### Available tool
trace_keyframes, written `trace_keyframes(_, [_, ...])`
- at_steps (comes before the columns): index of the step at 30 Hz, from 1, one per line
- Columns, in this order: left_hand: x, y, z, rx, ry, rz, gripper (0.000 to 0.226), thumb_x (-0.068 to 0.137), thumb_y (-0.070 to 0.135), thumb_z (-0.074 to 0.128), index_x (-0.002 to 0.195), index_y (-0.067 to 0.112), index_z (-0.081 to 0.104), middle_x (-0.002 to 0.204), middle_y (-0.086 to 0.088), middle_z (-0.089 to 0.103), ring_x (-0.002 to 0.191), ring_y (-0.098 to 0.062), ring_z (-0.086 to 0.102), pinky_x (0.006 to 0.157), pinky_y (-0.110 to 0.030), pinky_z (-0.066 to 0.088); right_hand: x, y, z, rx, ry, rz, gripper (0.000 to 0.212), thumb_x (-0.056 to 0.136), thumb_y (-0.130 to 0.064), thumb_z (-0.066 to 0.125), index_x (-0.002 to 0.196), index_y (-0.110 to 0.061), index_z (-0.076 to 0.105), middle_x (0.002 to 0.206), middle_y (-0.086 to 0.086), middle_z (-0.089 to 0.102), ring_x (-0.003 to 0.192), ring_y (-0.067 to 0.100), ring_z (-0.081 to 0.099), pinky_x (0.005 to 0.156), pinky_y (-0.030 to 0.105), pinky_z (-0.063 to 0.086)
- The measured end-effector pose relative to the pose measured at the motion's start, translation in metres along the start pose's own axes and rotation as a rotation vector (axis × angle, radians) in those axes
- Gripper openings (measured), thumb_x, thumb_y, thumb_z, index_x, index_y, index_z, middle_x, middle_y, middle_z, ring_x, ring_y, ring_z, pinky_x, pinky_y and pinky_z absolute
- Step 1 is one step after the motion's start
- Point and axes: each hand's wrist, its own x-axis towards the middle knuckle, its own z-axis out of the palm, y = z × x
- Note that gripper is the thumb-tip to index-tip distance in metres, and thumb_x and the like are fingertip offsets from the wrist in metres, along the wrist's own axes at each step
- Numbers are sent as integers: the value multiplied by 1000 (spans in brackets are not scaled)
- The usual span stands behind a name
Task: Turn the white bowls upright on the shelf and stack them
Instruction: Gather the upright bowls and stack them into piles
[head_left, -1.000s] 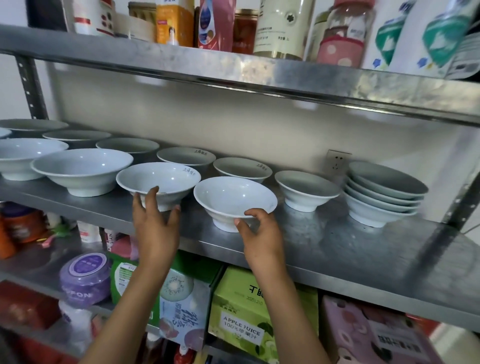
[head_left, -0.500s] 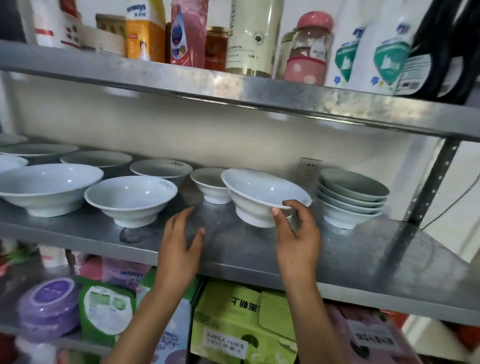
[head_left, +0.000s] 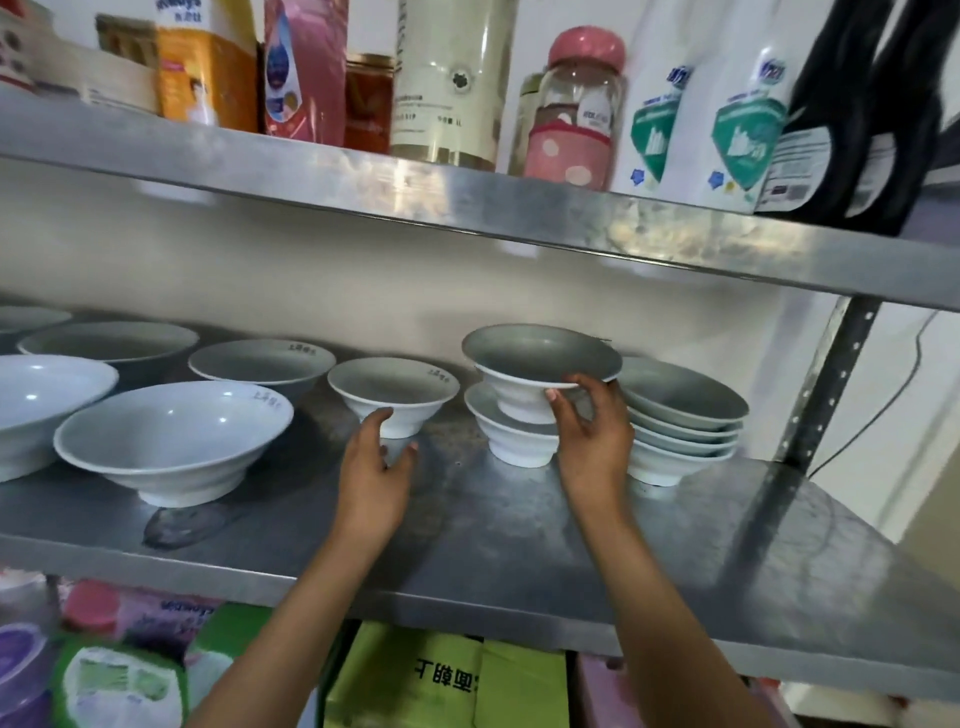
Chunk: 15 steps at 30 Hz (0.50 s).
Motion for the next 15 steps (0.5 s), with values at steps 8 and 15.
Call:
trace_keyframes(8, [53, -15, 16, 181, 22, -174, 73, 85, 25, 68, 146, 16, 29, 145, -20, 34, 133, -35, 34, 105, -37, 31, 0, 47, 23, -110, -42, 33, 25, 86, -14, 69, 110, -6, 66, 125, 12, 55, 106, 2, 53, 87, 1, 38])
trace_keyframes(15, [75, -29, 31, 113, 74, -221, 73, 81, 31, 72, 142, 14, 35, 140, -18, 43, 128, -34, 43, 101, -36, 36, 1, 67, 24, -193, -55, 82, 30, 85, -28, 70, 112, -15, 68, 127, 8, 52, 116, 19, 54, 96, 20, 44])
